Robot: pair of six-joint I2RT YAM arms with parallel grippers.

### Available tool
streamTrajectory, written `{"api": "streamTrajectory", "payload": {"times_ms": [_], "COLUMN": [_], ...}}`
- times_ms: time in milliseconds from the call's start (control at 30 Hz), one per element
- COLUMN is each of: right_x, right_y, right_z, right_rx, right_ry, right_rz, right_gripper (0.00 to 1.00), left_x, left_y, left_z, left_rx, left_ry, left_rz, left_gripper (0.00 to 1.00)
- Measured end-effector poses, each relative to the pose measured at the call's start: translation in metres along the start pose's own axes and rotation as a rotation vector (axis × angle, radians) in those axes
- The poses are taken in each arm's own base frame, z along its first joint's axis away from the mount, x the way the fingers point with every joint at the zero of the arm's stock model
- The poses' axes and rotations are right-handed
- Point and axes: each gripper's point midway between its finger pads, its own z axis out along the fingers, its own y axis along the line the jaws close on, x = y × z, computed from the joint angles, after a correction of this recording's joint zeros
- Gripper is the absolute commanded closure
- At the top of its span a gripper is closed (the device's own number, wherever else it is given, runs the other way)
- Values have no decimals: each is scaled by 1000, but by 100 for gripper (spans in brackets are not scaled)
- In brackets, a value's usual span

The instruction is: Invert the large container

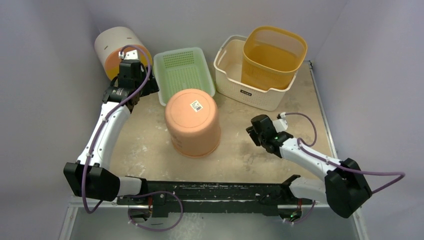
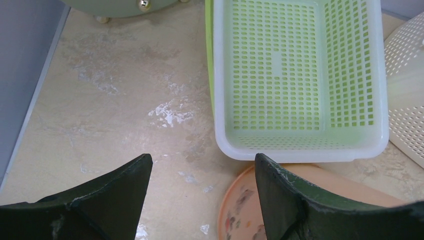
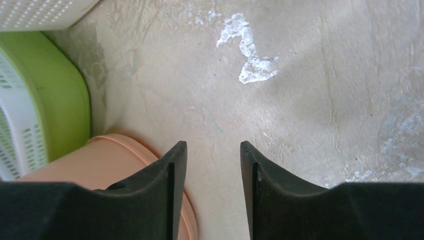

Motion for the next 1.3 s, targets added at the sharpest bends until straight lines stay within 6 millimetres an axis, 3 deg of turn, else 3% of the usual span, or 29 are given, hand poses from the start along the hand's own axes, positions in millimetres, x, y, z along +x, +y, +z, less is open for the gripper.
{"api": "streamTrajectory", "payload": {"times_ms": [133, 300, 467, 500, 533, 867, 1000, 1167, 1300], "right_x": [1, 9, 36, 45, 53, 187, 244, 305, 334], "right_y": [14, 54, 82, 87, 91, 103, 154, 233, 253], "right_z": [5, 13, 13, 12, 12, 12, 22, 33, 30], "right_rx": [30, 13, -22, -23, -24, -41, -150, -369, -490], "right_ry": [14, 58, 111, 125, 137, 356, 430, 483, 555], "right_rz": [-124, -286, -435, -467, -494, -789, -835, -821, -814], "right_gripper": [38, 34, 30, 17, 15, 11, 0, 0, 0], "left_x": [0, 0, -3, -5, -7, -45, -61, -65, -64], "left_y": [-1, -12, -21, -23, -24, -41, -46, -50, -51], "left_z": [0, -3, -7, -8, -9, -42, -62, -69, -69], "left_rx": [8, 67, 115, 121, 127, 221, 265, 289, 297], "left_ry": [3, 12, 14, 11, 7, -92, -144, -159, -155], "left_rz": [9, 5, -6, -7, -8, -53, -77, -86, -91], "left_gripper": [25, 24, 24, 24, 24, 23, 23, 23, 23]}}
